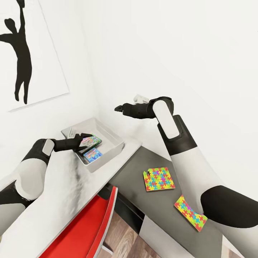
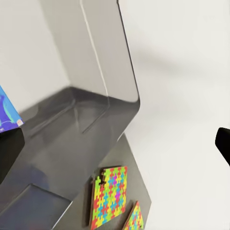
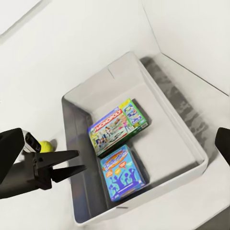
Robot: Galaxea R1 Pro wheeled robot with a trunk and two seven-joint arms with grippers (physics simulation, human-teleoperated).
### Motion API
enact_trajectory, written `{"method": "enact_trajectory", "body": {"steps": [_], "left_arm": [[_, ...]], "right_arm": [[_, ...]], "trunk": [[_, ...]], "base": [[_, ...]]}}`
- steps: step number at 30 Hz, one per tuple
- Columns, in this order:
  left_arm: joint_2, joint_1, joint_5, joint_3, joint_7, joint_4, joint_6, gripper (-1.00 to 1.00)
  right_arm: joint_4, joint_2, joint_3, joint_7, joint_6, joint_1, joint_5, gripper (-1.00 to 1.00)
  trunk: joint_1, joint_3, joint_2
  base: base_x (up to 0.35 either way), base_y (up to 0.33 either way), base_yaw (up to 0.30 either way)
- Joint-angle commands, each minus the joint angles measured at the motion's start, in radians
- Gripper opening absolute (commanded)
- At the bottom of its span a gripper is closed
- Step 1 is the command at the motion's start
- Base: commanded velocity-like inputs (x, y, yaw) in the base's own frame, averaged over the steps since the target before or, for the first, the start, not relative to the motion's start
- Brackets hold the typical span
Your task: Put all the toys in the child's room - the three board games (two on the bed and one on the table), the two jigsaw puzzles on the table, and the tennis ball on the table - inside the toy box on the table in the child's room.
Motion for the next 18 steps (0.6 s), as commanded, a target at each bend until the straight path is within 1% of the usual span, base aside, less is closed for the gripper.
{"method": "enact_trajectory", "body": {"steps": [1, 4, 6, 7, 9, 10, 12, 13, 14, 15, 16, 17, 18], "left_arm": [[0.001, -0.001, -0.001, 0.006, -0.001, 0.000, 0.007, 1.00], [0.010, 0.000, 0.001, 0.007, -0.005, 0.000, 0.008, 1.00], [0.023, 0.001, 0.003, 0.007, -0.008, 0.000, 0.008, 1.00], [0.037, 0.002, 0.003, 0.008, -0.011, 0.000, 0.009, 1.00], [0.050, 0.004, 0.004, 0.008, -0.020, 0.001, 0.009, 1.00], [0.064, 0.006, 0.004, 0.008, -0.037, 0.002, 0.009, 1.00], [0.078, 0.008, 0.004, 0.008, -0.064, 0.002, 0.009, 1.00], [0.090, 0.011, 0.003, 0.009, -0.101, 0.003, 0.009, 1.00], [0.097, 0.013, 0.003, 0.009, -0.123, 0.003, 0.009, 1.00], [0.109, 0.018, 0.002, 0.008, -0.172, 0.003, 0.009, 1.00], [0.116, 0.022, 0.002, 0.008, -0.197, 0.003, 0.009, 1.00], [0.127, 0.029, 0.000, 0.007, -0.249, 0.002, 0.009, 1.00], [0.133, 0.033, -0.001, 0.006, -0.274, 0.002, 0.008, 1.00]], "right_arm": [[-0.001, 0.000, 0.001, -0.010, 0.002, -0.001, -0.010, 1.00], [0.000, 0.000, 0.001, -0.010, 0.002, -0.001, -0.010, 1.00], [0.000, 0.000, 0.001, -0.010, 0.002, -0.001, -0.010, 1.00], [0.000, 0.000, 0.001, -0.010, 0.002, -0.001, -0.010, 1.00], [0.000, 0.000, 0.001, -0.010, 0.002, -0.001, -0.010, 1.00], [0.000, 0.000, 0.001, -0.010, 0.002, -0.001, -0.010, 1.00], [0.000, 0.000, 0.001, -0.010, 0.002, -0.001, -0.010, 1.00], [0.000, 0.000, 0.001, -0.010, 0.002, -0.001, -0.010, 1.00], [0.000, 0.000, 0.001, -0.010, 0.002, -0.001, -0.010, 1.00], [0.000, 0.000, 0.001, -0.010, 0.001, -0.001, -0.010, 1.00], [0.000, 0.000, 0.001, -0.010, 0.001, -0.001, -0.010, 1.00], [0.000, 0.000, 0.001, -0.010, 0.001, -0.001, -0.010, 1.00], [0.000, 0.000, 0.001, -0.010, 0.001, -0.001, -0.009, 1.00]], "trunk": [[0.000, 0.000, -0.001], [0.000, 0.005, -0.001], [0.000, 0.009, -0.001], [0.000, 0.010, -0.001], [0.000, 0.013, -0.001], [0.000, 0.015, -0.001], [0.000, 0.018, -0.001], [0.000, 0.020, -0.001], [0.000, 0.022, -0.001], [0.000, 0.023, -0.001], [0.000, 0.025, -0.001], [0.000, 0.027, -0.001], [0.000, 0.028, -0.001]], "base": [[0.000, 0.000, 0.000], [0.000, 0.000, 0.000], [0.000, 0.000, 0.000], [0.000, 0.000, 0.000], [0.000, 0.000, 0.000], [0.000, 0.000, 0.000], [0.000, 0.000, 0.000], [0.000, 0.000, 0.000], [0.000, 0.000, 0.000], [0.000, 0.000, 0.000], [0.000, 0.000, 0.000], [0.000, 0.000, 0.000], [0.000, 0.000, 0.000]]}}
